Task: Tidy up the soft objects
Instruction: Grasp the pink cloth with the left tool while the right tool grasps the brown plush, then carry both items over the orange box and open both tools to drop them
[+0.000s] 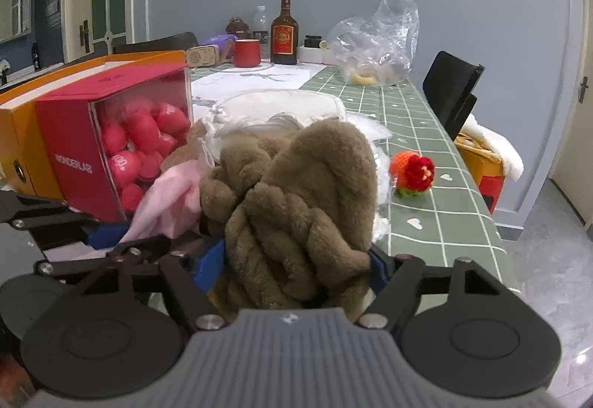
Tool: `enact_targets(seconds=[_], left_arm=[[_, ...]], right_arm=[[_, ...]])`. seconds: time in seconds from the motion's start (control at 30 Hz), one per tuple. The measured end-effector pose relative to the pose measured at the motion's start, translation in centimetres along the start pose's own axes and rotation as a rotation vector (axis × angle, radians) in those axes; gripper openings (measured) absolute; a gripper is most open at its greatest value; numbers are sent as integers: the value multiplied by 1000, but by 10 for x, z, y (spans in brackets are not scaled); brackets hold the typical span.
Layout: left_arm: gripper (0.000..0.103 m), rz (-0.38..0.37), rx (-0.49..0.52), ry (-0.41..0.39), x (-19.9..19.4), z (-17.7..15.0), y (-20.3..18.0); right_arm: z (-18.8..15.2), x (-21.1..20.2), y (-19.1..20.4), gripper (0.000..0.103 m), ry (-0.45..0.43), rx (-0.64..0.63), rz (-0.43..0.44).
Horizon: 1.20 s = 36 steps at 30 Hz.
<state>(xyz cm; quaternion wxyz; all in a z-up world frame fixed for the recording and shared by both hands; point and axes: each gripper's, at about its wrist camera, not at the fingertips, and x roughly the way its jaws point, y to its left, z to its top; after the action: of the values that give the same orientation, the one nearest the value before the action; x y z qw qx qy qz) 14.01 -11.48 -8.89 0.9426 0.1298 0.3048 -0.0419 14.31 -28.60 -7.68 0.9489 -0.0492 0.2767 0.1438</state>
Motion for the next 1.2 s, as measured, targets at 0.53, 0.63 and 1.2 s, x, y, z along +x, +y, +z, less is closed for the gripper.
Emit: enact_targets(seconds=[0.53,0.63,1.2], left_arm=[[6,-90,-101,-118,-92,2,46],[6,-117,-136,-145,-114,2,67],[6,2,-261,-310,-192,52,279]], right_arm=[[-9,-87,4,49,-88,133,-42],[-9,-106,20,49,-111,130,-74],[115,-83,166,50,-221,213,267]])
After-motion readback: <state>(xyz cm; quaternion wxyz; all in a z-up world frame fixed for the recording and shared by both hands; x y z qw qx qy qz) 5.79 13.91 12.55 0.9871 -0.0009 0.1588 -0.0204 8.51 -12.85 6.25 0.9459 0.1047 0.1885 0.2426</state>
